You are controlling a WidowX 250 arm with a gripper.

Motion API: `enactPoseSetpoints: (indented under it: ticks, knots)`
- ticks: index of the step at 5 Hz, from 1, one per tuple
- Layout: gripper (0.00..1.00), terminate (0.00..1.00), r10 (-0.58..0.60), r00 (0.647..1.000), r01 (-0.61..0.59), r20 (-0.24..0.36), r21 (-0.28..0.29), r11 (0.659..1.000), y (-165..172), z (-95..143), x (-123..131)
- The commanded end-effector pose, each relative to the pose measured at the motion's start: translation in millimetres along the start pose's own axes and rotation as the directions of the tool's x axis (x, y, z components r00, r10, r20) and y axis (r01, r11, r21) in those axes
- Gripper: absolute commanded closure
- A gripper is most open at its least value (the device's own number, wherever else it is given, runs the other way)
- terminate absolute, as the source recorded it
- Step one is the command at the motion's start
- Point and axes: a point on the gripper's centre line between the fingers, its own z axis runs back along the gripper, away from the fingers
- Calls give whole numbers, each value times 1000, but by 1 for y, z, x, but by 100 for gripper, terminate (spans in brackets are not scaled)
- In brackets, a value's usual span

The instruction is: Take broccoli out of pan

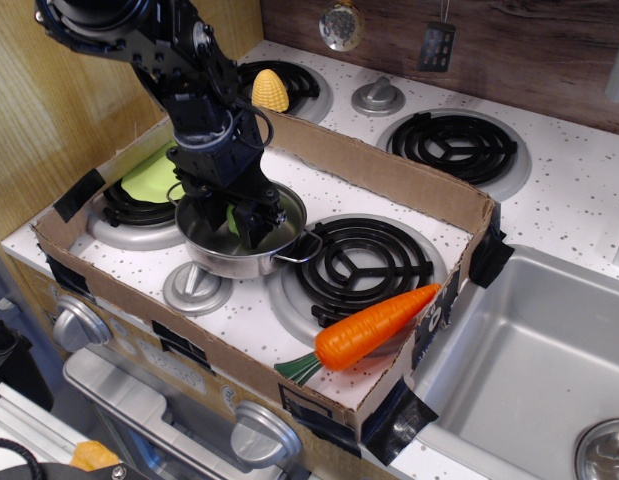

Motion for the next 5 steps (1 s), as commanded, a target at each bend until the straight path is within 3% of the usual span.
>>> enactPoseSetpoints:
  ticks: [1,3,4,5]
  knots:
    - [100,0,17,1000,-17,13,49,999,-6,49,28]
    - [100,0,-14,998,12,-56,-33,999,-49,40,48]
    - [100,0,-10,999,8,-52,-47,999,-62,33,49]
    - [100,0,-24,998,17,-60,-108,994,-68,14,52]
